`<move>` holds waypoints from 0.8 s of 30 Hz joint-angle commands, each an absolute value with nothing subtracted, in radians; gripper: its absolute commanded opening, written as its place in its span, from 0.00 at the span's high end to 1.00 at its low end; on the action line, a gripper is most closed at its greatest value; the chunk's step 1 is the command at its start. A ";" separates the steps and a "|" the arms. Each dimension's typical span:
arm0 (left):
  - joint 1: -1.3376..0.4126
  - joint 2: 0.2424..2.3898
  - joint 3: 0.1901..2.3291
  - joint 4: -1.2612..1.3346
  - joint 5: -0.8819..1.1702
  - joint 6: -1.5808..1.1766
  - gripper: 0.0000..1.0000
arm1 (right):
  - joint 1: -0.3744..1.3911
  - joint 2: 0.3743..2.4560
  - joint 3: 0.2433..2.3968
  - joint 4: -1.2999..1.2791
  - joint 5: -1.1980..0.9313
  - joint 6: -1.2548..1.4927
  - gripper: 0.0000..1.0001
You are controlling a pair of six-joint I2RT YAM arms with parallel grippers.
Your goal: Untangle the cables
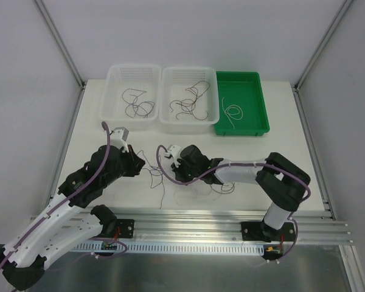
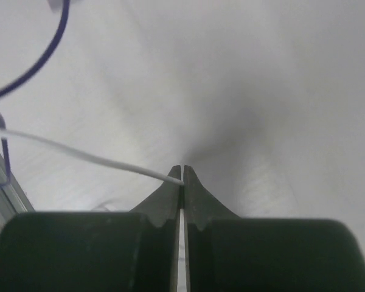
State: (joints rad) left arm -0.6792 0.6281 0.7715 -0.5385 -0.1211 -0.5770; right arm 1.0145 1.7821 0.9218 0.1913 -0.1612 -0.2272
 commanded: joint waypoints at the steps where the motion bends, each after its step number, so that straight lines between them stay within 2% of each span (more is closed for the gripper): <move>1: -0.675 0.623 0.799 -0.610 -0.295 -0.532 1.00 | 0.973 1.605 0.835 0.183 -0.106 -0.167 0.99; 5: -0.673 0.641 0.818 -0.685 -0.417 -0.511 1.00 | 0.905 1.368 0.749 0.065 -0.010 -0.143 0.99; 8: -0.672 0.644 0.827 -0.703 -0.478 -0.497 1.00 | 0.858 1.266 0.724 -0.074 0.105 -0.117 0.99; 15: -0.655 0.647 0.834 -0.753 -0.601 -0.474 1.00 | 0.698 0.987 0.709 -0.322 0.230 -0.011 0.99; 20: -0.644 0.673 0.839 -0.793 -0.664 -0.466 1.00 | 0.605 0.835 0.722 -0.419 0.197 0.032 0.99; 24: -0.643 0.692 0.845 -0.801 -0.661 -0.476 1.00 | 0.594 0.798 0.752 -0.466 0.175 0.034 0.99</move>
